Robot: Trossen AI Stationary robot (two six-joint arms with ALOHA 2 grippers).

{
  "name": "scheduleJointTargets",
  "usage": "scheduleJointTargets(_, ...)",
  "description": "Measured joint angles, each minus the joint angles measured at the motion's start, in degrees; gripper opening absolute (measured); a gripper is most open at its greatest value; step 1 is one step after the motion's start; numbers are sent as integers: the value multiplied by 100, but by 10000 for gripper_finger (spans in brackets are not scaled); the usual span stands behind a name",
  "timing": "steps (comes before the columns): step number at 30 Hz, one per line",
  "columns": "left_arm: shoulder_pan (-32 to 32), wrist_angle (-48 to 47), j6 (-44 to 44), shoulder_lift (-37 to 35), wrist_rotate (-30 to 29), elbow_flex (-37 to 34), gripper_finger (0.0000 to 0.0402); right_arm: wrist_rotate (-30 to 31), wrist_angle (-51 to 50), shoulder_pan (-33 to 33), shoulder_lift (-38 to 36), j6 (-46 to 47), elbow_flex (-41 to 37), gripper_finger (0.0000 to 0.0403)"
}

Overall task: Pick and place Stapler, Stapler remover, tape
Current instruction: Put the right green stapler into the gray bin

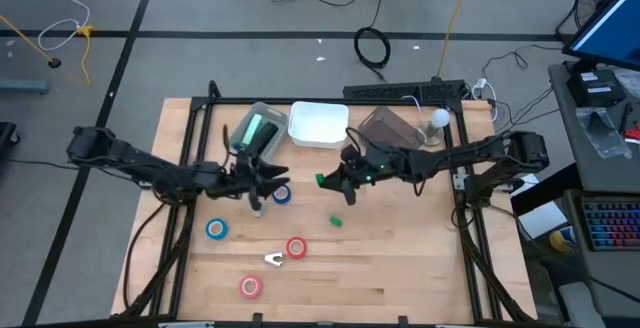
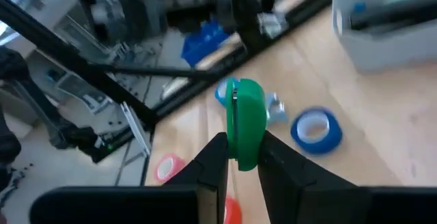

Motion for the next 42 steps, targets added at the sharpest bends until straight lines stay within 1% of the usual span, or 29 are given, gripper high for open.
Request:
scheduleJointTargets(2, 6, -7, 250, 324, -1, 276, 207, -138, 146, -52, -9, -80, 0, 55)
scheduleJointTargets(7, 50, -74, 859, 988, 7, 953, 207, -288, 121, -78, -5, -221, 0, 55)
scheduleJointTargets(12, 214, -355, 811, 1382, 408, 1331, 207, -318, 224, -73, -7, -235, 0, 55)
scheduleJointTargets(16, 296, -504, 639, 1631, 564, 1448, 207, -463, 329, -64, -7, -240, 0, 55)
scheduleJointTargets(23, 387, -449, 377, 1749, 598, 1472, 207, -578, 332, -62, -5, -229, 0, 55)
scheduleJointTargets(27, 482, -398, 70, 1748, 1058, 1472, 207, -586, 332, -60, -5, -236, 0, 55)
scheduleJointTargets(34, 588, -389, -138, 1749, 1312, 1472, 207, -584, 332, -60, -5, -231, 0, 55)
scheduleJointTargets(37, 622, -380, -314, 1749, 1319, 1472, 207, -584, 332, -60, -5, -229, 0, 55)
scheduleJointTargets(42, 676, -311, -349, 1747, 1498, 1492, 207, -582, 332, -60, -5, -227, 0, 55)
